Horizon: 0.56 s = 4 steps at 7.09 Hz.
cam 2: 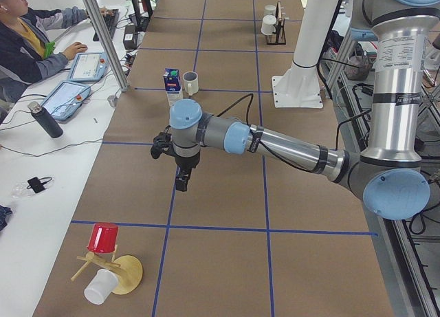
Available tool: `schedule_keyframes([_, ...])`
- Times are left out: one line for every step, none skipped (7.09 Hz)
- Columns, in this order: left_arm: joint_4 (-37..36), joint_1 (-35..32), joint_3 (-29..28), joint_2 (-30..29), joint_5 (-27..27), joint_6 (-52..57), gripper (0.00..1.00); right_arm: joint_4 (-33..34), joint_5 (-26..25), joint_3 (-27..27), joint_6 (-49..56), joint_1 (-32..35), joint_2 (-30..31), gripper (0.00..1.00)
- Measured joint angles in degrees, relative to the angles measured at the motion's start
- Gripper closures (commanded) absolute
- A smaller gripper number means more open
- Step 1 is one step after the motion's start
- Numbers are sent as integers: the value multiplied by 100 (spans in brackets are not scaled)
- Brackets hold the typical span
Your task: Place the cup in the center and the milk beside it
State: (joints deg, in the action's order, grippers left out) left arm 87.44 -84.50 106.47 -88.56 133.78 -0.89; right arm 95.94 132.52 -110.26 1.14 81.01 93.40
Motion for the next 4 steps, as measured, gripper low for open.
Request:
schedule_keyframes([-41,-15,-45,32,80,-4,1,-39,2,6,-1,21,119,0])
schedule_keyframes([-107,-19,-58,28,107,-14,1,-220,0,20,-19,53,259,0])
schedule_keyframes([-189,-22,-57,10,108,-21,1,-478,2,32,-50,97,389,0])
schedule_keyframes([-241,-23,-65,2,100,-24,1,-644,12,44,-73,124,472,0])
